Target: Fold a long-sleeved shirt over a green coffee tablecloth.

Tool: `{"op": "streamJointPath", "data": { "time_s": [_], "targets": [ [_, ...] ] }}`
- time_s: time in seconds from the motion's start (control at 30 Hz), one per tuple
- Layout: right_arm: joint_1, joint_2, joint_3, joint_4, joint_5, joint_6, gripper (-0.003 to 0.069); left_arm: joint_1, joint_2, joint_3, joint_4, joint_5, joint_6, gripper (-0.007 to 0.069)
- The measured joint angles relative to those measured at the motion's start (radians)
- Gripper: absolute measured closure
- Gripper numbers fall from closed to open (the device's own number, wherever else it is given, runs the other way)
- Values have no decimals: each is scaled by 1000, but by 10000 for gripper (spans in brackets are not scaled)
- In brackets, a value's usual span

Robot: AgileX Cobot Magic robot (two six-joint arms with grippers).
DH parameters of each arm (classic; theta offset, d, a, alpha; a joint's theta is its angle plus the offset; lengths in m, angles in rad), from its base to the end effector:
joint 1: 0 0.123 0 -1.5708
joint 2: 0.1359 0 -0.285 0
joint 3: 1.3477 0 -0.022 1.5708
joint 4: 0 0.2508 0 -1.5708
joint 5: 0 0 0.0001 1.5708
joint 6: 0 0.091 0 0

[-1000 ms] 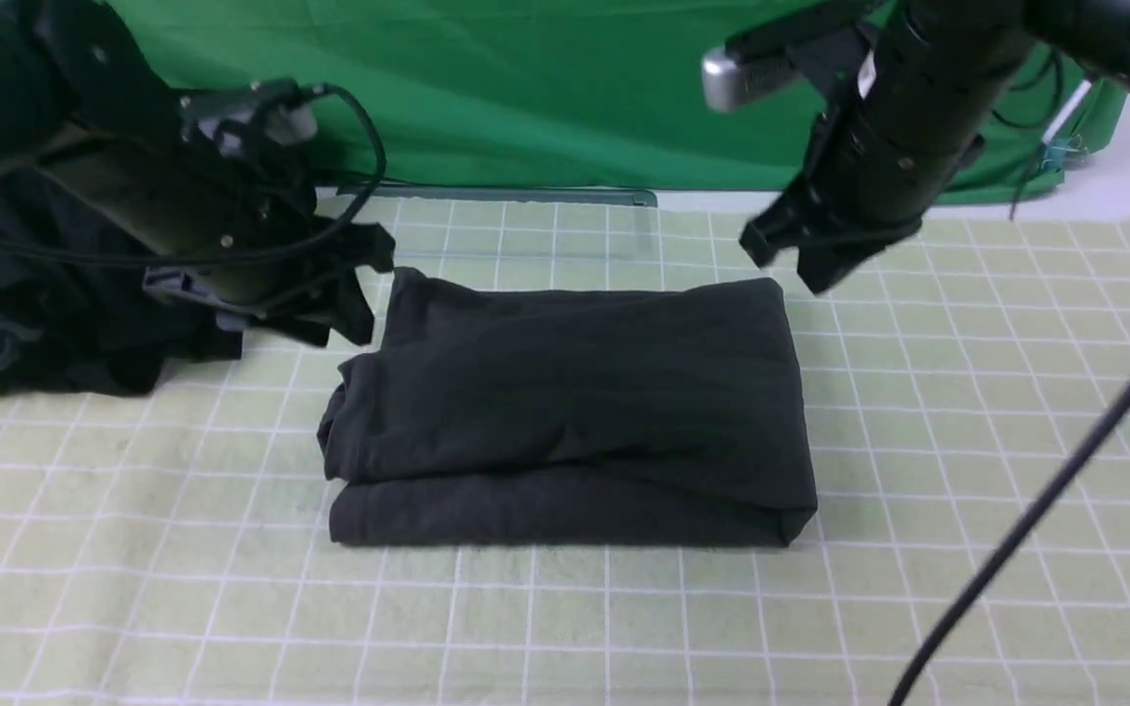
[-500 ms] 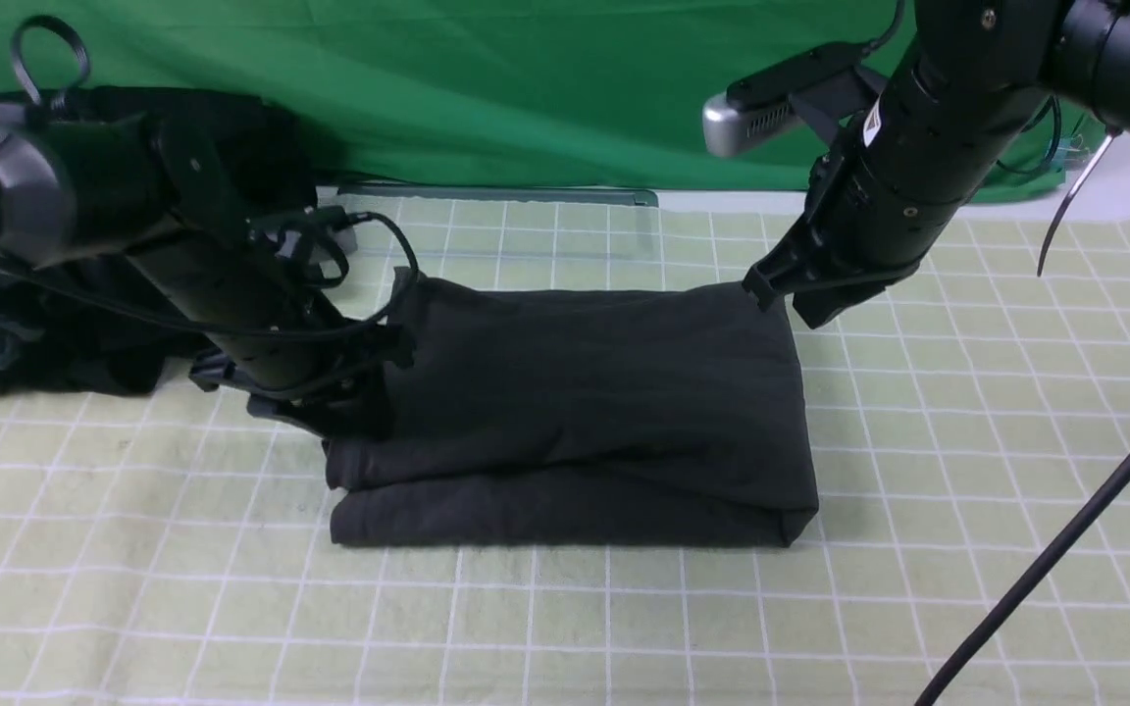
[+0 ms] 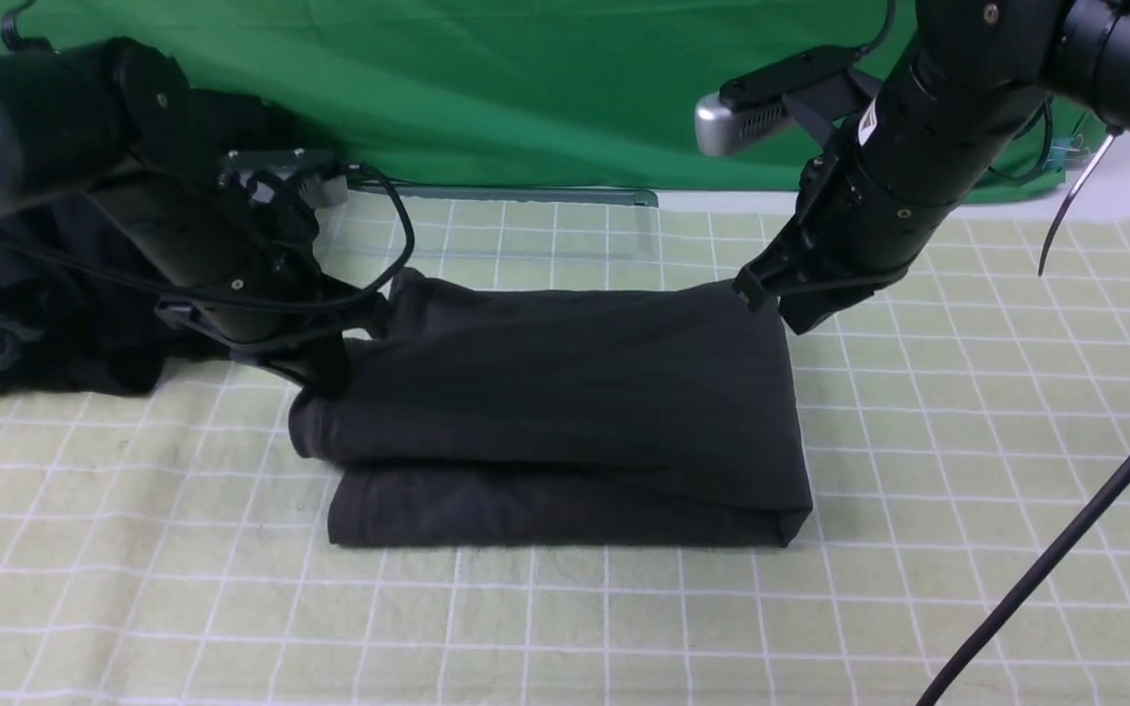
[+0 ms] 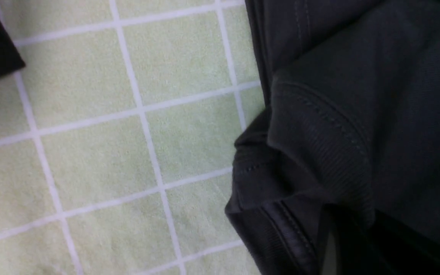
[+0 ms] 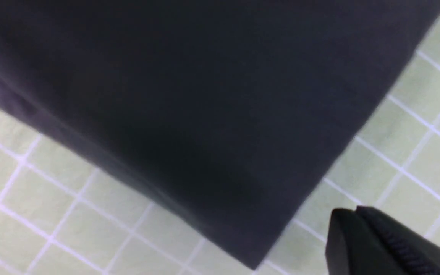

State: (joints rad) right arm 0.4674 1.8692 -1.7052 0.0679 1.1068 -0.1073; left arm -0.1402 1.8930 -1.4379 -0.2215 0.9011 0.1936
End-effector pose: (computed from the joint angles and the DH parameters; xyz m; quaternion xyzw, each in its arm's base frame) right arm 0.3599 0.1878 0.3001 -0.2693 0.9431 0.0666 0.1833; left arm 0.3895 -0.0708 0.2237 0.1092 0.9780 -0.0920 0.1519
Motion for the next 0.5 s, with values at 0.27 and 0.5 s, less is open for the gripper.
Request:
{"op": "streamJointPath", "data": {
  "time_s": [0.27,0.5],
  "targets": [
    [0,36,0,70,49,-70,655,0,-14,0,113,-11,-15,405],
    [0,71,1,104,11,-74,592,0,-65,0,130,8,-29,146]
  ]
}}
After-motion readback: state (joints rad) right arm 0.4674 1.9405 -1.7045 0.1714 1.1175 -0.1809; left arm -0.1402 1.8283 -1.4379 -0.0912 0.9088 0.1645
